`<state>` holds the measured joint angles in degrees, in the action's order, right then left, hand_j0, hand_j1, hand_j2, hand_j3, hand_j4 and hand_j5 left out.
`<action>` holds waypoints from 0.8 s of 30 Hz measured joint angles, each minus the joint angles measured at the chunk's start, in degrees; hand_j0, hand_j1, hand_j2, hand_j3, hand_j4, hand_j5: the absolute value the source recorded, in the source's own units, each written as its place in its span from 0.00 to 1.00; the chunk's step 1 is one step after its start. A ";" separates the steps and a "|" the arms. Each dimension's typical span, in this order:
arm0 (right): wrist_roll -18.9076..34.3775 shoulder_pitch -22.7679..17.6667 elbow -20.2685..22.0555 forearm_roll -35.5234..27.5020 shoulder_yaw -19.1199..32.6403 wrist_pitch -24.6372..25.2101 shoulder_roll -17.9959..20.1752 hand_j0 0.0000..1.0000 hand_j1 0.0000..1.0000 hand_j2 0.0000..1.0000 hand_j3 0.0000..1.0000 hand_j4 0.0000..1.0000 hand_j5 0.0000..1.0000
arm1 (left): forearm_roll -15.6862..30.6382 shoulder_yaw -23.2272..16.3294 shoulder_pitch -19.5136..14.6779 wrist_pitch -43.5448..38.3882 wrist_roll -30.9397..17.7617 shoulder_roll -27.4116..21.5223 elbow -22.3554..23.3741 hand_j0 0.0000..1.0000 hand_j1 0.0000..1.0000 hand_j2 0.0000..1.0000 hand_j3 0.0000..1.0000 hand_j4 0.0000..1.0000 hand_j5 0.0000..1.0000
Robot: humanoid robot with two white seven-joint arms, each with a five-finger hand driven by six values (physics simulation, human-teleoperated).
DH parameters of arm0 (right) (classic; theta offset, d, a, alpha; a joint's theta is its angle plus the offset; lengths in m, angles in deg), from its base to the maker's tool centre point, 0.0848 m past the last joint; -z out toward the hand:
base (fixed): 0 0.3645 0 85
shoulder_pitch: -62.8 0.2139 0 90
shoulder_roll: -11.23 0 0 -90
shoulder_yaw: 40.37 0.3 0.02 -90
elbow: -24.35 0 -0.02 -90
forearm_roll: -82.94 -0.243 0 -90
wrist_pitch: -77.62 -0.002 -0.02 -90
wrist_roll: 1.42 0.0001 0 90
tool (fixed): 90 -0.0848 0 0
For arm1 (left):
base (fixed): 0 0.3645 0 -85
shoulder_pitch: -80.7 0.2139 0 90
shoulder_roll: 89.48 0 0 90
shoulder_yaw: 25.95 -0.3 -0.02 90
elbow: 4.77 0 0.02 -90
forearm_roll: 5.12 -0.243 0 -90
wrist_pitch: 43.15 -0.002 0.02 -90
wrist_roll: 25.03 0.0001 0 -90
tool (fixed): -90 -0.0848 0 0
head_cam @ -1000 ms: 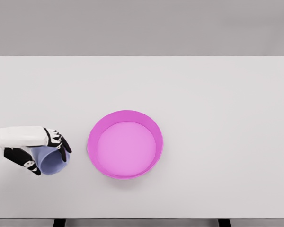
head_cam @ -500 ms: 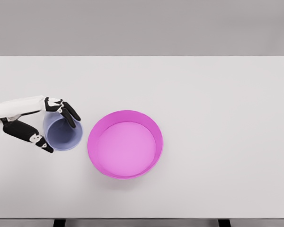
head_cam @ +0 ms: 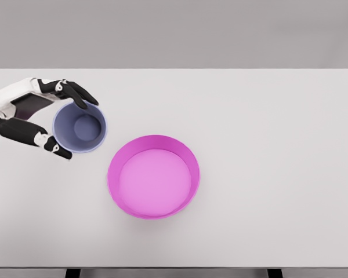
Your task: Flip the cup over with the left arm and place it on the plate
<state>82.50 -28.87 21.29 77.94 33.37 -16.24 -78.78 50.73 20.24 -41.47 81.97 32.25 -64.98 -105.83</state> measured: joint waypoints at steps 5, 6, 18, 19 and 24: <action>0.01 0.00 -0.01 0.00 0.00 0.00 0.00 1.00 1.00 1.00 1.00 1.00 1.00 | 6.36 -0.45 0.44 -1.79 -0.05 1.11 0.00 0.60 0.60 0.60 0.60 0.60 0.60; 0.01 0.00 -0.01 0.00 0.00 0.00 0.00 1.00 1.00 1.00 1.00 1.00 1.00 | 6.97 -0.53 0.53 -1.99 -0.12 1.40 0.00 0.60 0.60 0.60 0.60 0.60 0.60; 0.00 0.00 -0.01 0.00 0.00 0.00 0.00 1.00 1.00 1.00 1.00 1.00 1.00 | 8.50 -4.58 0.97 -2.50 -2.24 8.80 -0.09 0.62 0.62 0.62 0.62 0.62 0.62; 0.00 0.00 0.01 0.00 0.00 0.00 0.00 1.00 1.00 1.00 1.00 1.00 1.00 | 8.66 -5.16 0.97 -2.52 -2.25 9.40 -0.09 0.62 0.62 0.62 0.62 0.62 0.62; 0.01 0.00 0.00 0.00 0.00 0.00 0.00 1.00 1.00 1.00 1.00 1.00 1.00 | 11.26 -8.19 0.88 -3.57 -2.29 11.43 -0.09 0.65 0.65 0.65 0.65 0.65 0.65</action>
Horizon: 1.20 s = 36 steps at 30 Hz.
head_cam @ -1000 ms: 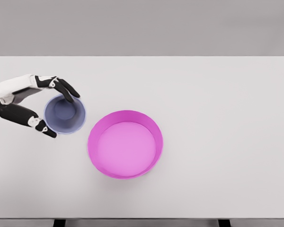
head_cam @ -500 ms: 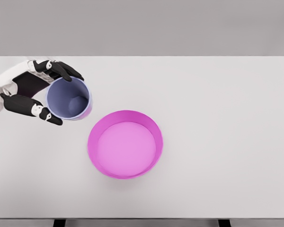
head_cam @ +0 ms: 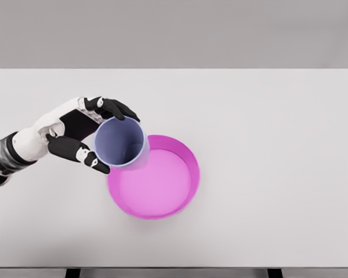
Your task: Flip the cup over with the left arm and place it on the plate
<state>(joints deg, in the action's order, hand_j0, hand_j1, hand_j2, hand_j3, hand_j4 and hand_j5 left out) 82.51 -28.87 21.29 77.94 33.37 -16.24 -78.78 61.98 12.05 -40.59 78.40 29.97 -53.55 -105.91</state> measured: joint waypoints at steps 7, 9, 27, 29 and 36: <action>0.00 0.00 0.00 0.00 0.00 0.00 0.00 1.00 1.00 1.00 1.00 1.00 1.00 | 2.20 -3.69 0.09 -2.51 0.00 1.71 0.02 0.66 0.66 0.66 0.66 0.66 0.66; -0.01 0.00 0.00 0.00 0.00 0.00 0.00 1.00 1.00 1.00 1.00 1.00 1.00 | 2.33 -4.17 0.09 -3.77 0.00 2.40 0.05 0.66 0.66 0.66 0.66 0.66 0.66; -0.01 0.00 0.00 0.00 0.00 0.00 0.00 1.00 1.00 1.00 1.00 1.00 1.00 | 2.43 -5.10 -1.32 -9.34 0.01 6.16 1.65 0.66 0.66 0.66 0.66 0.66 0.66; 0.00 0.00 0.00 0.00 0.00 0.00 0.00 1.00 1.00 1.00 1.00 1.00 1.00 | 2.42 -4.97 -1.41 -9.76 0.01 6.17 2.80 0.67 0.67 0.67 0.67 0.67 0.67; -0.01 0.00 0.00 0.00 0.00 0.00 0.00 1.00 1.00 1.00 1.00 1.00 1.00 | 2.01 -5.14 -1.85 -10.29 0.01 6.90 6.54 0.67 0.67 0.67 0.67 0.67 0.67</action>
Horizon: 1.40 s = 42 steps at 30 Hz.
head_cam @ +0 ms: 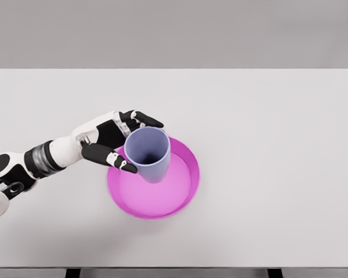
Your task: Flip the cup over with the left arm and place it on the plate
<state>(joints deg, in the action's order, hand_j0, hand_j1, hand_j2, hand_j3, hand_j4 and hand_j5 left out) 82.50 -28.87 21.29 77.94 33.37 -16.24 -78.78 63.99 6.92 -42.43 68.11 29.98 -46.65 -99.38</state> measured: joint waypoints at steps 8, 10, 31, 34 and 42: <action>0.01 0.00 0.00 0.00 0.00 0.00 0.00 1.00 1.00 1.00 1.00 1.00 1.00 | -0.41 -0.34 0.53 -0.41 0.00 1.76 2.41 0.67 0.67 0.67 0.67 0.67 0.67; 0.01 0.00 0.00 0.00 0.00 0.00 0.00 1.00 1.00 1.00 1.00 1.00 1.00 | -0.44 -0.38 0.53 -0.42 0.00 2.28 2.57 0.67 0.67 0.67 0.67 0.67 0.67; 0.00 0.00 -0.01 0.00 0.00 0.00 0.00 1.00 1.00 1.00 1.00 1.00 1.00 | -2.01 -1.05 -0.18 -2.32 0.00 5.82 10.83 0.69 0.69 0.69 0.69 0.69 0.69; 0.00 0.00 0.00 0.00 0.00 0.00 0.00 1.00 1.00 1.00 1.00 1.00 1.00 | -2.09 -1.20 -0.09 -2.54 0.01 6.12 11.52 0.69 0.69 0.69 0.69 0.69 0.69; 0.01 0.00 -0.01 0.00 0.00 0.00 0.00 1.00 1.00 1.00 1.00 1.00 1.00 | -2.17 -1.29 0.00 -2.64 0.01 6.55 11.99 0.79 0.79 0.79 0.79 0.79 0.79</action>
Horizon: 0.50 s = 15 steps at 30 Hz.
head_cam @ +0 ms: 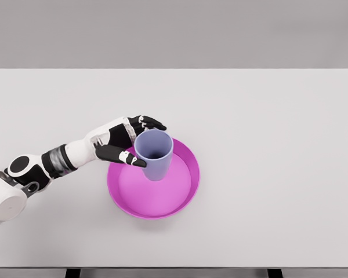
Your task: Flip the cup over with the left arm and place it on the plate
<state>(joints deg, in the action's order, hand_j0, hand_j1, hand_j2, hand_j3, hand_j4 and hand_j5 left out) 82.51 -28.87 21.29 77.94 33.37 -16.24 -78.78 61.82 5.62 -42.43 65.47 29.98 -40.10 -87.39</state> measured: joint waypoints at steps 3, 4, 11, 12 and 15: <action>0.00 0.00 0.00 0.00 0.00 0.00 0.00 1.00 1.00 1.00 1.00 1.00 1.00 | -0.03 0.00 0.00 0.00 0.00 0.02 -0.02 0.82 0.82 0.82 0.82 0.82 0.82; 0.00 0.00 0.00 0.00 0.00 0.00 0.00 1.00 1.00 1.00 1.00 1.00 1.00 | -0.03 0.00 0.00 0.00 0.00 0.02 -0.03 0.83 0.83 0.83 0.83 0.83 0.83; 0.00 0.00 0.00 0.00 0.00 0.00 0.00 1.00 1.00 1.00 1.00 1.00 1.00 | 0.00 0.00 0.09 -0.01 0.00 -0.03 -0.09 0.86 0.86 0.86 0.86 0.86 0.86; -0.01 0.00 0.00 0.00 0.00 0.00 0.00 1.00 1.00 1.00 1.00 1.00 1.00 | -0.01 0.00 0.09 -0.01 0.00 -0.03 -0.10 0.87 0.87 0.87 0.87 0.87 0.87; -0.01 0.00 0.00 0.00 0.00 0.00 0.00 1.00 1.00 1.00 1.00 1.00 1.00 | -0.03 0.00 0.09 -0.01 0.00 -0.05 -0.13 0.91 0.91 0.91 0.91 0.91 0.91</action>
<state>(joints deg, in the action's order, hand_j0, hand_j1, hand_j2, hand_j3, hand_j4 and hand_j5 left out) 82.50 -28.87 21.29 77.94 33.37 -16.24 -78.78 61.80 5.62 -42.35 65.47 29.98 -40.15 -87.52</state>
